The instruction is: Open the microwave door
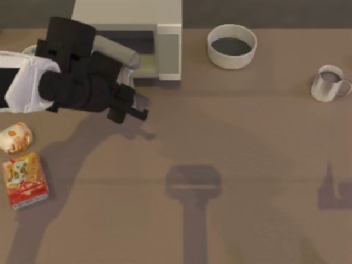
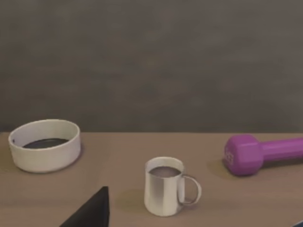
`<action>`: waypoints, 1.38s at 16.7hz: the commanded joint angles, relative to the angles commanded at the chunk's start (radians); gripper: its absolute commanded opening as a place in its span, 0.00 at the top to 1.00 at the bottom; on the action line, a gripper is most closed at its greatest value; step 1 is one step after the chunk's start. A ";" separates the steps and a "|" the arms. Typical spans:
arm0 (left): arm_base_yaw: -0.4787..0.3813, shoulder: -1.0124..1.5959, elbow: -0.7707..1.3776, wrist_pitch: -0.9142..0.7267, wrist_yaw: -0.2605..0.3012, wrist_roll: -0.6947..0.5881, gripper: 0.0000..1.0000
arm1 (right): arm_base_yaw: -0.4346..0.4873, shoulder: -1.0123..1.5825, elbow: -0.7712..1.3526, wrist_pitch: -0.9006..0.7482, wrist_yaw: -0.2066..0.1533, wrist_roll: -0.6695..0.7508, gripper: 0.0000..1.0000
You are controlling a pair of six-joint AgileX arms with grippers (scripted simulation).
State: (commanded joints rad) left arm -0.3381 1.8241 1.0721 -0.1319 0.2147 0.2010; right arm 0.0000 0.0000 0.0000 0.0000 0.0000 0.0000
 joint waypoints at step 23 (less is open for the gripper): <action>0.054 -0.022 -0.023 -0.025 0.075 0.111 1.00 | 0.000 0.000 0.000 0.000 0.000 0.000 0.00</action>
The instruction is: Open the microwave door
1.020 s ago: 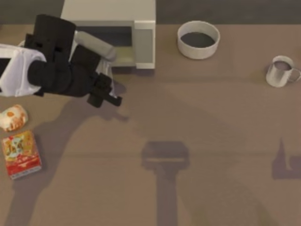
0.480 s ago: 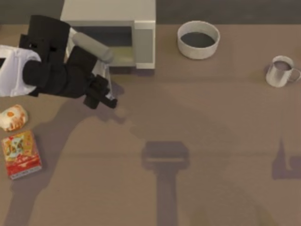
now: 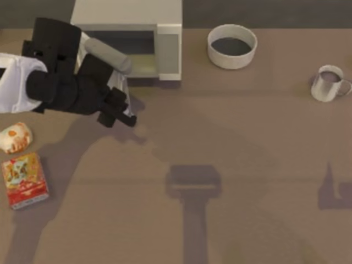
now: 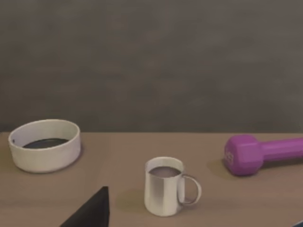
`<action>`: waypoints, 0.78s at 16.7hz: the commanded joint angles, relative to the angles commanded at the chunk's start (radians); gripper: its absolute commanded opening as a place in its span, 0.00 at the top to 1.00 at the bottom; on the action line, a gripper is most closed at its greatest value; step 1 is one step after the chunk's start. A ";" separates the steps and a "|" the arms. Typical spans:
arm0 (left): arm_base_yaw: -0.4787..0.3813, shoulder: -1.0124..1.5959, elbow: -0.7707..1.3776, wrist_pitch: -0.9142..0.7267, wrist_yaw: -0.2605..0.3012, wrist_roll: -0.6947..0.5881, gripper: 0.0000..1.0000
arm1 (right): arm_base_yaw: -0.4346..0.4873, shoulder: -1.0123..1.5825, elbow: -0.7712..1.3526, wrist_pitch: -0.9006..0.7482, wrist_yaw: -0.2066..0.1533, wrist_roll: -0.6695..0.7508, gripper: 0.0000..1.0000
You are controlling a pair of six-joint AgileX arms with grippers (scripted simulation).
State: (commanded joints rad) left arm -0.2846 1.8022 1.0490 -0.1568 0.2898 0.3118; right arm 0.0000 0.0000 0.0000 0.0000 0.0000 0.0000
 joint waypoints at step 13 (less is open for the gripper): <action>-0.005 0.000 -0.001 -0.002 0.008 -0.002 1.00 | 0.000 0.000 0.000 0.000 0.000 0.000 0.00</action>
State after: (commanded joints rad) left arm -0.2898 1.8025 1.0476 -0.1586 0.2982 0.3097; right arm 0.0000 0.0000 0.0000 0.0000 0.0000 0.0000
